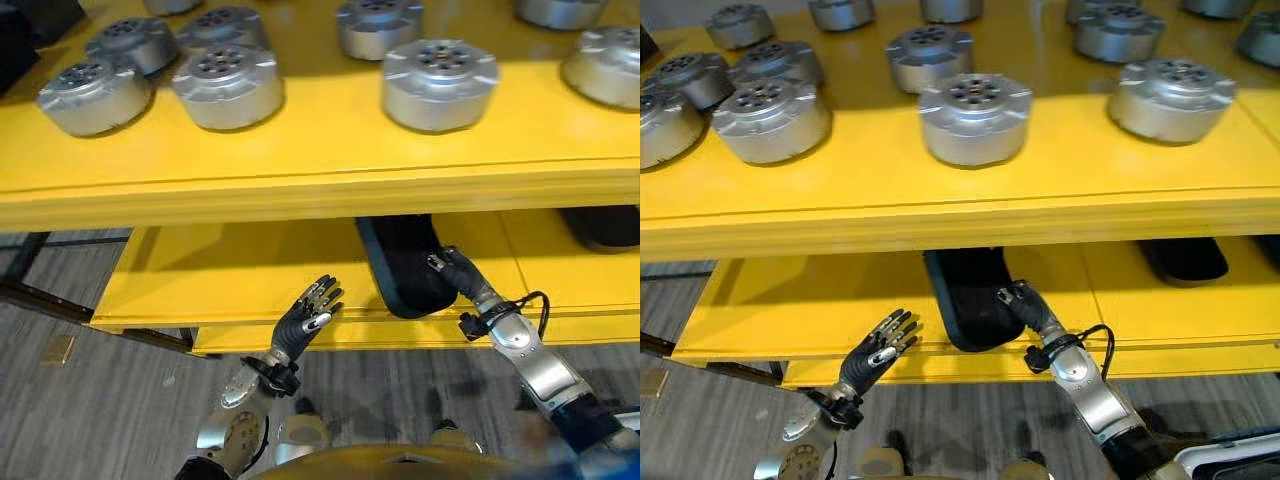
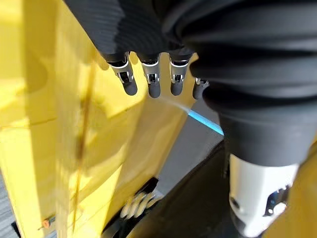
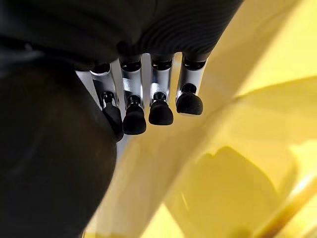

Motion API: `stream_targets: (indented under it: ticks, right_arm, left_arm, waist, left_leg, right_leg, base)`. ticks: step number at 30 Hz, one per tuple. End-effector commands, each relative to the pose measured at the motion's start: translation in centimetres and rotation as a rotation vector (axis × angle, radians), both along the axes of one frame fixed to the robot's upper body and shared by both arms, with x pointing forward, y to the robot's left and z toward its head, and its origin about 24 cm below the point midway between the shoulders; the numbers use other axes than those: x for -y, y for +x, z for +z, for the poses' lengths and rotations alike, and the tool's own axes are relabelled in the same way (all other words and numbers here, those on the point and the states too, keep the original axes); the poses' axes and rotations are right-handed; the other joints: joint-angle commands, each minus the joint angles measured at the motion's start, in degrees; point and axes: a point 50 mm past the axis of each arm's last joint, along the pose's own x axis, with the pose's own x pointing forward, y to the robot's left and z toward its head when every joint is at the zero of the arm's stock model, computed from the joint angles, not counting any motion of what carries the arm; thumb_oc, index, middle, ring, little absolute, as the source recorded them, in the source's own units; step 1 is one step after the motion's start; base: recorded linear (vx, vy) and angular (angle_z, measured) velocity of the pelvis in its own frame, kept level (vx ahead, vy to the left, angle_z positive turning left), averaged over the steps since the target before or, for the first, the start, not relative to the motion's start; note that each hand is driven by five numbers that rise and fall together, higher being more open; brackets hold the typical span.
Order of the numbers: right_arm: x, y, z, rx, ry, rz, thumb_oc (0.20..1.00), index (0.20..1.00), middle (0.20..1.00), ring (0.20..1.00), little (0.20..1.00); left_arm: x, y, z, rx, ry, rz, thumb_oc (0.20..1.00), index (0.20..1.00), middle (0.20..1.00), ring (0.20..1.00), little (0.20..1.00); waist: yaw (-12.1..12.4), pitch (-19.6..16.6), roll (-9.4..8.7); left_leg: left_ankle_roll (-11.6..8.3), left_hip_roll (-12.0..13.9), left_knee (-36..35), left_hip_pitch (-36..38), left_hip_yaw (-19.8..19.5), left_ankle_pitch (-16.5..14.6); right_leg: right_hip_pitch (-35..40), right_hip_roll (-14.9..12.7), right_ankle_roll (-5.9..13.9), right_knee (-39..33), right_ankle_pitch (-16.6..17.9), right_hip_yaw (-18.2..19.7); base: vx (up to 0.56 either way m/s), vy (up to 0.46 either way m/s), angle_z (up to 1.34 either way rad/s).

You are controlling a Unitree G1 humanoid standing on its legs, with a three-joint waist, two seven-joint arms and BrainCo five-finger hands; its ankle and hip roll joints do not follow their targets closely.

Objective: Move parts from the plastic box to the shelf.

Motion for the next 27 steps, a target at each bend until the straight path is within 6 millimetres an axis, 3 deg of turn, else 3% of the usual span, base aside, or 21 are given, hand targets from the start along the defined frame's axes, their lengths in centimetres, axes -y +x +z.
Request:
stream_targets:
  ticks: [1,3,5,10,13,20,23,27]
  right_arm:
    - [-0.1,1.1,3.0,0.142,0.096,-0.025,0.2,0.2,0.2,0.2,0.2]
    - [0.2,1.1,2.2,0.092,0.117,-0.048,0.2,0.2,0.2,0.2,0.2]
    - [0.3,1.0,2.0,0.09,0.107,-0.064,0.2,0.2,0.2,0.2,0.2]
    - [1.2,1.1,2.0,0.076,0.099,-0.143,0.2,0.2,0.2,0.2,0.2]
    - [1.9,1.4,1.9,0.072,0.078,-0.202,0.2,0.2,0.2,0.2,0.2]
    - [3.6,3.3,2.2,0.03,0.041,-0.253,0.2,0.2,0.2,0.2,0.2]
    - [4.0,4.3,3.1,0.06,0.038,-0.261,0.2,0.2,0.2,0.2,0.2]
    - [4.1,7.3,6.0,0.12,0.052,-0.253,0.2,0.2,0.2,0.2,0.2]
  left_arm:
    - [1.2,0.4,1.7,0.087,-0.111,-0.031,1.0,1.0,1.0,1.0,1.0]
    - [1.1,0.5,1.6,0.094,-0.054,-0.043,1.0,1.0,1.0,1.0,1.0]
    - [0.7,0.5,1.4,0.078,-0.037,-0.056,1.0,1.0,1.0,1.0,1.0]
    - [0.1,0.3,1.4,0.066,-0.047,-0.049,1.0,1.0,1.0,1.0,1.0]
    - [0.5,0.0,1.5,0.062,-0.147,-0.094,1.0,1.0,1.0,1.0,1.0]
    - [1.4,0.3,1.3,0.045,-0.126,-0.15,1.0,1.0,1.0,1.0,1.0]
    - [1.7,0.6,1.3,0.025,-0.135,-0.201,1.0,1.0,1.0,1.0,1.0]
    - [2.4,2.5,3.3,0.141,-0.177,-0.276,1.0,1.0,1.0,1.0,1.0]
  waist:
    - [-0.69,-3.15,1.54]
    - [-0.67,-3.33,1.24]
    - [-0.57,-3.52,0.85]
    - [-0.45,-3.38,-0.67]
    - [-0.15,-3.03,-1.49]
    - [0.97,-1.51,-2.47]
    - [1.34,-0.54,-2.73]
    - [2.11,2.52,-2.54]
  left_leg:
    - [-2.2,8.18,0.93,1.22,0.46,4.34]
    - [-1.2,6.32,1.25,1.94,-0.2,2.17]
    - [0.22,4.55,0.6,2.18,-0.41,1.93]
    - [1.49,2.33,-0.15,3.29,-0.93,0.17]
    - [1.88,2.03,1.17,2.91,-1.0,-0.89]
    - [2.02,2.63,4.92,0.8,-0.86,-2.27]
    - [2.18,2.91,8.53,-1.36,-0.79,-3.34]
    - [1.82,4.67,15.34,-6.54,-0.74,-4.71]
  right_leg:
    - [0.21,5.2,-2.02,3.48,-3.7,0.93]
    - [0.84,5.16,-1.54,2.88,-3.15,1.93]
    - [0.89,5.02,-0.97,1.38,-0.95,2.27]
    - [1.63,5.17,0.16,-1.51,0.62,4.72]
    - [1.67,5.28,0.16,-1.74,0.58,5.43]
    - [0.38,5.46,-0.27,0.12,-0.37,5.26]
    - [-1.18,5.44,-0.58,2.45,-1.18,5.18]
    - [-5.34,5.3,-1.26,7.33,-2.46,4.7]
  base:
    - [0.03,0.21,0.12]
    - [0.01,0.152,0.25]
    - [-0.02,0.123,0.1]
    - [0.04,0.049,-0.13]
    - [0.04,-0.035,-0.09]
    - [-0.03,-0.072,-0.01]
    - [-0.1,-0.081,-0.01]
    - [-0.18,-0.077,-0.02]
